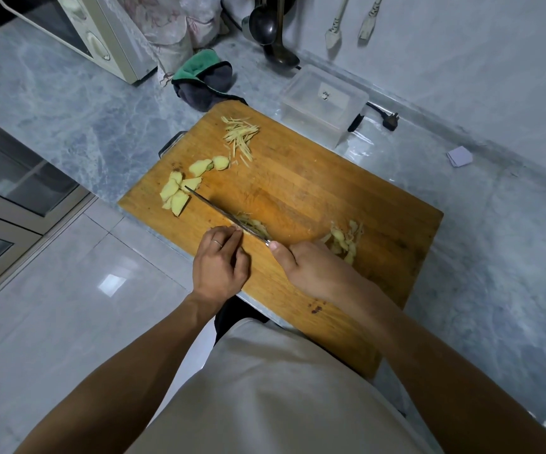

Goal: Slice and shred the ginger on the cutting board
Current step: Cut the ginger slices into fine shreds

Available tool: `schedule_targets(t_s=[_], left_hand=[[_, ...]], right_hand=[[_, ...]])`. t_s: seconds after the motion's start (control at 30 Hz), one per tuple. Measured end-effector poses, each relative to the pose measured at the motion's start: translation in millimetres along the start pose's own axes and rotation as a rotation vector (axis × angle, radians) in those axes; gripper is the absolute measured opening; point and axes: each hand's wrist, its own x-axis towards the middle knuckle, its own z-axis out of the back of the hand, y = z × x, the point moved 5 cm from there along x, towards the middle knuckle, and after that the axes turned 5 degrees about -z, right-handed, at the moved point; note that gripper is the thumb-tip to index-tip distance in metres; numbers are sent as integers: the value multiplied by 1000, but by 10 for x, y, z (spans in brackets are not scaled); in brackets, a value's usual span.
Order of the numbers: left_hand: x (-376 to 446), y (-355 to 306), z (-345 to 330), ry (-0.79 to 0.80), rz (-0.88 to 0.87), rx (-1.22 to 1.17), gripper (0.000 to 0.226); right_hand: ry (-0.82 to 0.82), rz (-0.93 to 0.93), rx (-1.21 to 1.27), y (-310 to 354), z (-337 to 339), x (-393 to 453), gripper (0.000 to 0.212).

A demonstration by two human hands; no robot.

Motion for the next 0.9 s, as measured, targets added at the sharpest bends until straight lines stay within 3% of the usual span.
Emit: schedule_targets(t_s=[0.43, 0.9], left_hand=[[-30, 28, -27, 84, 11, 0, 43], [-30, 51, -46, 12, -8, -13, 39]], right_hand=[[-5, 1, 43, -71, -31, 24, 69], [29, -20, 19, -75, 1, -58, 66]])
